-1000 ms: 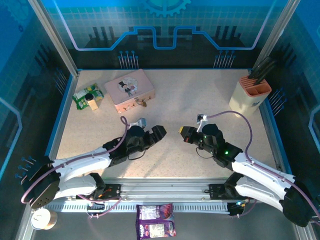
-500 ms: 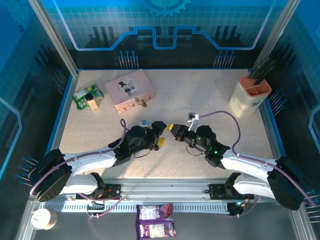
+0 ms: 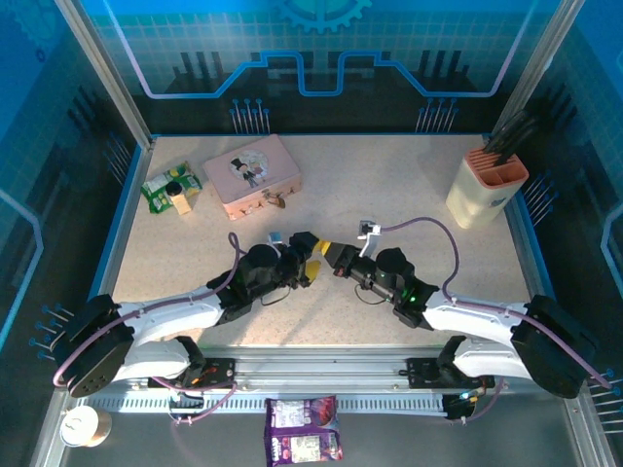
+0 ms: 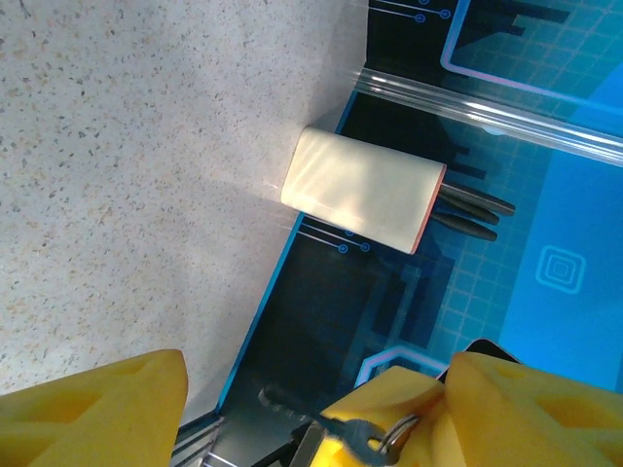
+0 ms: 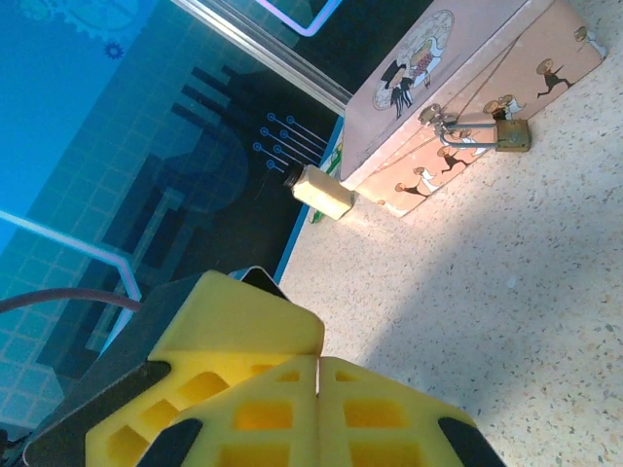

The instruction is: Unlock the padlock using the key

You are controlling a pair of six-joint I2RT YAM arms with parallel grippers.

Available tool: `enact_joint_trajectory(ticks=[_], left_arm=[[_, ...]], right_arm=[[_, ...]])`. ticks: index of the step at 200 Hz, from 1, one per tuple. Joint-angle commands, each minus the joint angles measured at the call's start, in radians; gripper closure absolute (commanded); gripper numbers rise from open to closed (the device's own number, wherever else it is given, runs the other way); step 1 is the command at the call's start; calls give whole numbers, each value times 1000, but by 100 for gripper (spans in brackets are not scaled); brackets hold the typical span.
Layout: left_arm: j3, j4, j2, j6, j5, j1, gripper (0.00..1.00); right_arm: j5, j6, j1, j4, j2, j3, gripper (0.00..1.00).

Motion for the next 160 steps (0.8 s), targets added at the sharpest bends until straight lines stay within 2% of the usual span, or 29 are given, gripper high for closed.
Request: enact_joint_trajectory(ticks=[1, 89, 117, 160], left_arm=[[6, 96, 15, -3, 16, -3, 28], [-14, 53, -26, 4, -14, 0, 32], [-3, 29, -26, 12, -16, 9, 39], [14, 21, -17, 27, -5, 14, 44]], right_arm=[[-47, -20, 48, 51, 18, 30, 100], [-2, -35, 56, -9, -38, -5, 100], [15, -33, 57, -43, -67, -17, 100], [39, -41, 57, -64, -90, -19, 100]])
